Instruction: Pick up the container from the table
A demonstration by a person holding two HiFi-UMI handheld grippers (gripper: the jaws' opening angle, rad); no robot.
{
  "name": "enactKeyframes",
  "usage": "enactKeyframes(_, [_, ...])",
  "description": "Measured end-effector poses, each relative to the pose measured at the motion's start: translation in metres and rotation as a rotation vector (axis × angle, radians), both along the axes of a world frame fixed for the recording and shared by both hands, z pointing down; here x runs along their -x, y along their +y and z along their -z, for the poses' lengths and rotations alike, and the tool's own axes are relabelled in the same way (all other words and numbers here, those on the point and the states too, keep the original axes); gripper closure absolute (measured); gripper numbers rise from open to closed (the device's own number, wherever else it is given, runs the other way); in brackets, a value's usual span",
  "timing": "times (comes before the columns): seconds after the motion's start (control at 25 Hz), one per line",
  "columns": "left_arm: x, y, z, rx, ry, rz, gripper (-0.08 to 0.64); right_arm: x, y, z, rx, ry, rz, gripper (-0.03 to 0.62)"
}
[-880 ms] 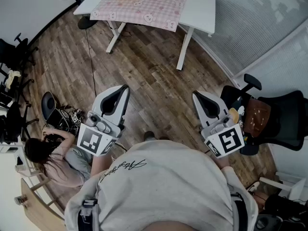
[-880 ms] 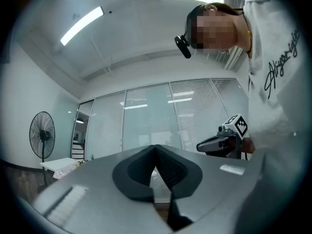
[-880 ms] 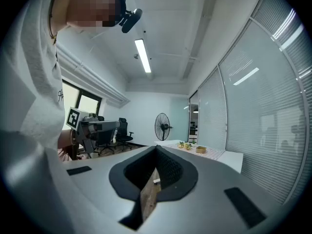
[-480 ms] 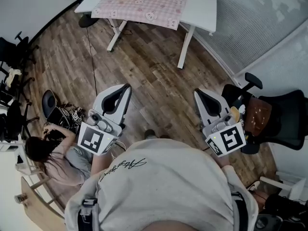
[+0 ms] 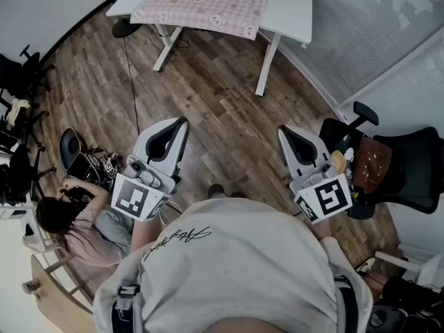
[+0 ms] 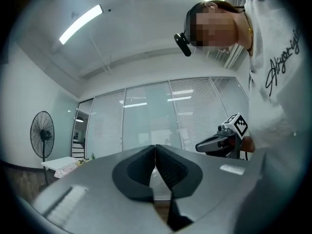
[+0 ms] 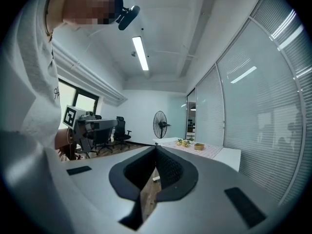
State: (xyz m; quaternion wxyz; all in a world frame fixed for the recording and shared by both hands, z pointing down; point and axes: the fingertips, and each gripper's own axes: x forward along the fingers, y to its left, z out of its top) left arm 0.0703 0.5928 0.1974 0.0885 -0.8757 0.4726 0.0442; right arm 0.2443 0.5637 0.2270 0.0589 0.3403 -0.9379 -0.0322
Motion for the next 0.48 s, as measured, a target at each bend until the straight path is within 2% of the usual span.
enactKeyframes(0.08, [0.0, -0.002, -0.001, 0.013, -0.001, -0.006, 0.527, 0.001, -0.001, 0.0, 0.01, -0.017, -0.006, 0.587])
enactKeyframes(0.12, [0.0, -0.003, -0.002, 0.023, -0.001, -0.012, 0.463, 0.002, -0.001, 0.0, 0.013, -0.025, -0.008, 0.529])
enactKeyframes(0.16, [-0.001, -0.004, -0.004, 0.031, -0.002, -0.018, 0.396, 0.002, -0.002, 0.0, 0.013, -0.032, -0.014, 0.431])
enactKeyframes(0.2, [-0.001, -0.006, -0.005, 0.036, -0.003, -0.02, 0.351, 0.002, -0.004, 0.001, 0.008, -0.039, -0.025, 0.373])
enactKeyframes(0.28, [-0.001, -0.009, -0.004, 0.038, 0.002, -0.018, 0.267, -0.001, -0.008, 0.003, -0.016, -0.05, -0.054, 0.281])
enactKeyframes(0.36, [0.002, -0.011, -0.001, 0.033, 0.02, -0.011, 0.155, 0.0, -0.01, 0.005, -0.034, -0.052, -0.073, 0.201])
enactKeyframes(0.48, [0.008, -0.015, 0.004, 0.027, 0.051, -0.005, 0.089, 0.004, -0.013, 0.005, -0.033, -0.055, -0.089, 0.103])
